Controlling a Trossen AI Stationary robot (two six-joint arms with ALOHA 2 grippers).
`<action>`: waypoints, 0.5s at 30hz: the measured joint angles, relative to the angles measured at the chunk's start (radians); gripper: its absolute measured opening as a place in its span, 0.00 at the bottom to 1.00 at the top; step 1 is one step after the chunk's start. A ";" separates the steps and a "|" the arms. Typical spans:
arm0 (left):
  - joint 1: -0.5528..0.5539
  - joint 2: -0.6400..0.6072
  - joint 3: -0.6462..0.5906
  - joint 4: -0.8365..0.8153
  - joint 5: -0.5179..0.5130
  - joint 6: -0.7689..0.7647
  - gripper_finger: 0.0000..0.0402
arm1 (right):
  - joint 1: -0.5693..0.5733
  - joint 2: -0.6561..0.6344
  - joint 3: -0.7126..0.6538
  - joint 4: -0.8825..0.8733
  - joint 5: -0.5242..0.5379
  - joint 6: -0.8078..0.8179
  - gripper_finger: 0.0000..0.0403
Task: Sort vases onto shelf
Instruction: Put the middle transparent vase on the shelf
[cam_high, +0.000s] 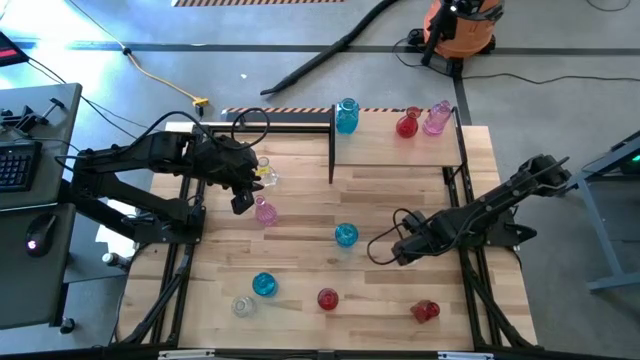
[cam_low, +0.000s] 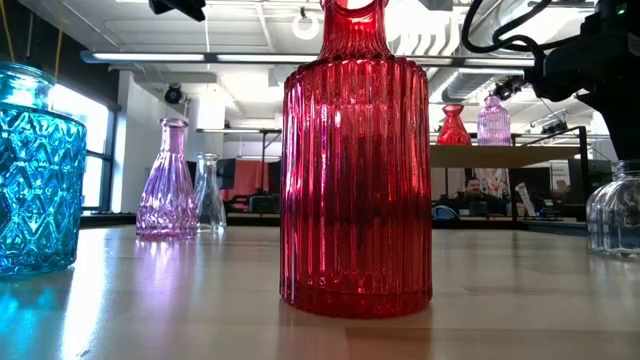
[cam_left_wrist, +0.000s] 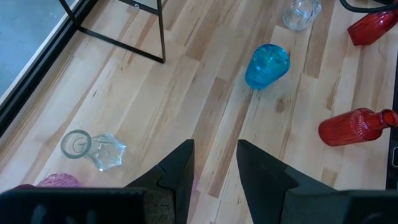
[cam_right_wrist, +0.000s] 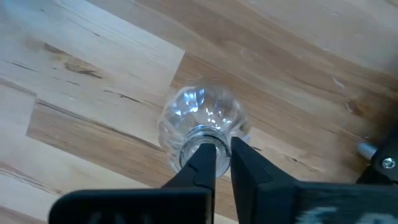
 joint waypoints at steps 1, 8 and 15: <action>0.000 0.000 0.000 0.000 0.000 0.000 0.28 | 0.000 0.000 0.000 0.001 -0.001 0.000 0.03; 0.000 0.000 0.000 0.000 0.000 -0.001 0.28 | 0.000 0.001 0.010 0.005 -0.003 0.000 0.01; 0.000 0.000 0.000 -0.001 0.000 0.005 0.28 | 0.000 0.003 0.049 -0.008 -0.016 -0.001 0.00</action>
